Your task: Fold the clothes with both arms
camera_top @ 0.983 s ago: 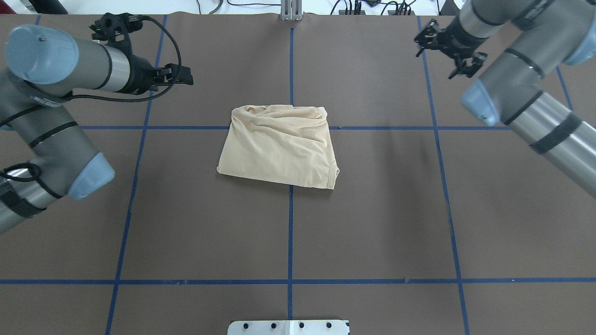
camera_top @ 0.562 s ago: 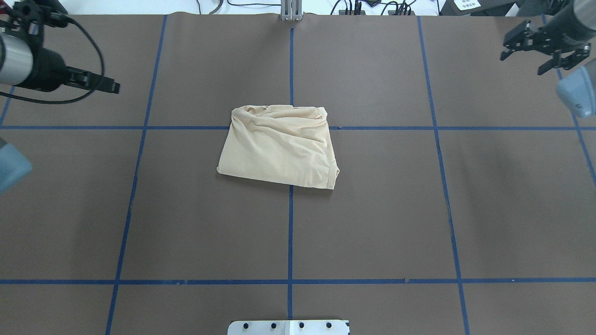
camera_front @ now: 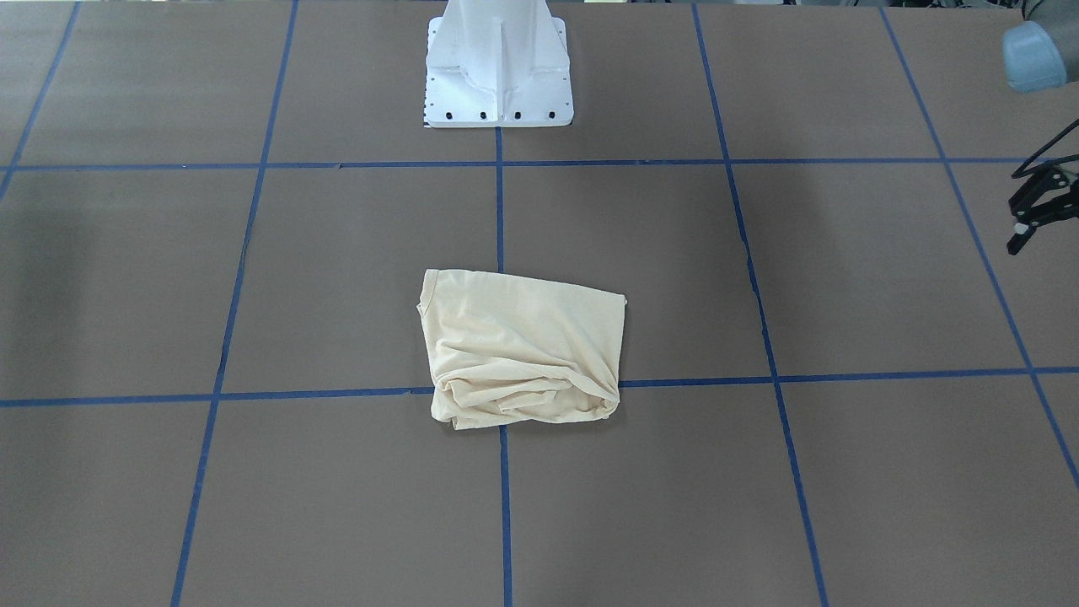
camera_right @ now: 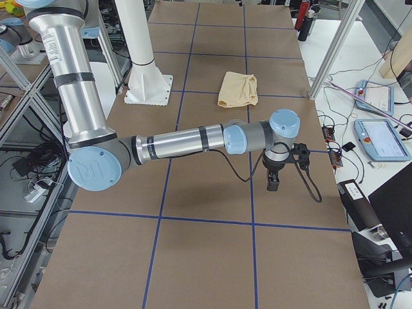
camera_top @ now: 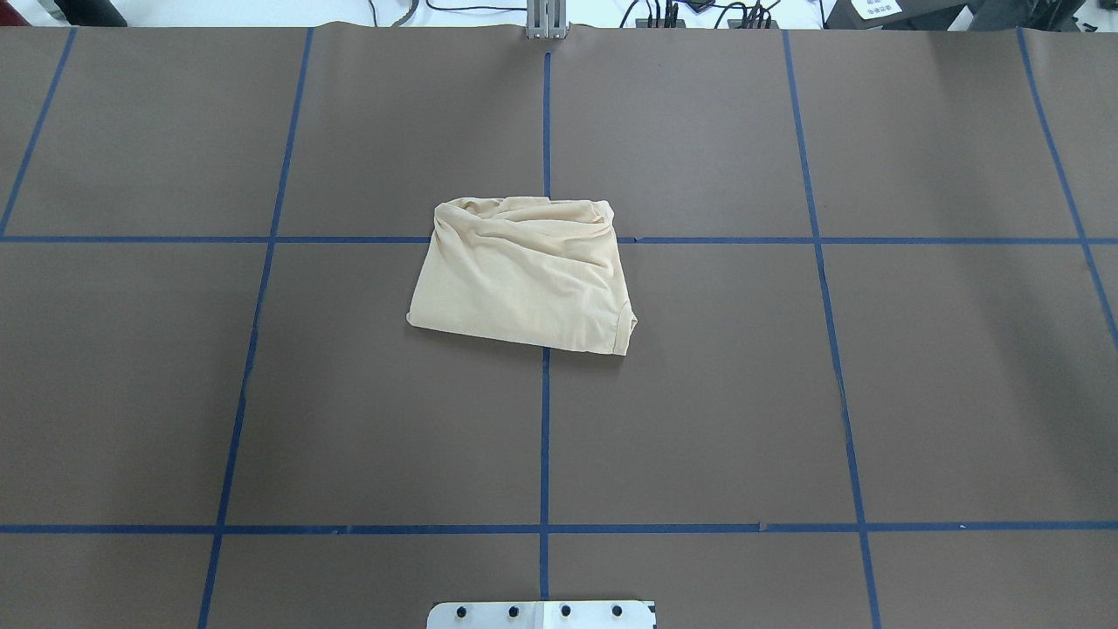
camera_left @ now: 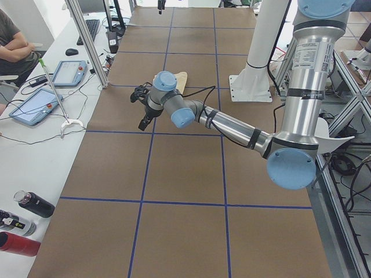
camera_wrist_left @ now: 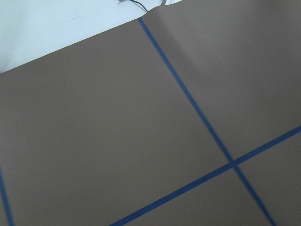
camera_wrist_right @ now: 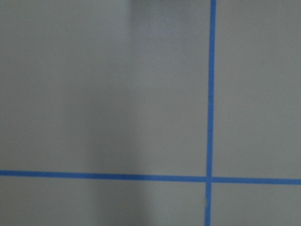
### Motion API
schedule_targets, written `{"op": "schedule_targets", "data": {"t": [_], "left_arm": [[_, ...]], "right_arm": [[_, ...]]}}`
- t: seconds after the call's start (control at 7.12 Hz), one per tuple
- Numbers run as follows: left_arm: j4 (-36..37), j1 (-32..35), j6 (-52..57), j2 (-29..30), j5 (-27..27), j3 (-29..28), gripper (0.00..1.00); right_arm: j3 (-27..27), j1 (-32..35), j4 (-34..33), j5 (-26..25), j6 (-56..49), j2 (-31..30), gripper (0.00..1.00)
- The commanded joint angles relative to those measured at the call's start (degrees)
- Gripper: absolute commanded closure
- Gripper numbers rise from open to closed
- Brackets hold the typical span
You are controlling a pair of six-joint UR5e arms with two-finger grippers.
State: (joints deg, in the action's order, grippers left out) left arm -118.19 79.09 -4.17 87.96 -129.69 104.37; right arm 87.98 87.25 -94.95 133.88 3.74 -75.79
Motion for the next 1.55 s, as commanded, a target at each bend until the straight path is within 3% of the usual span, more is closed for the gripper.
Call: {"op": "schedule_targets", "data": {"t": [0.0,0.42,0.84,1.12,1.4], "left_arm": [[6.4,5.4,7.5,-2.4,-3.2,-1.4,0.0],[13.6,5.9,7.3,-3.0,-3.8,0.2,0.0],[13.6,7.2,7.3,-5.8,-4.0,1.0,0.0],[14.3,9.6,7.2,-6.7,-5.6,1.9,0.0],[15.3,9.5,7.3,-8.0,-6.9,3.8,0.0]], "right_arm": [[0.1,2.7,-9.0,-0.5,-14.8,-0.8,0.0],[-0.4,0.4,-8.8,-1.4,-13.8,-1.3,0.0],[-0.5,-1.0,-8.7,-2.6,-14.6,-2.6,0.0],[1.8,-1.0,-9.3,-0.4,-14.0,-3.0,0.0],[6.5,-1.0,-8.7,0.5,-13.8,-8.8,0.0]]}}
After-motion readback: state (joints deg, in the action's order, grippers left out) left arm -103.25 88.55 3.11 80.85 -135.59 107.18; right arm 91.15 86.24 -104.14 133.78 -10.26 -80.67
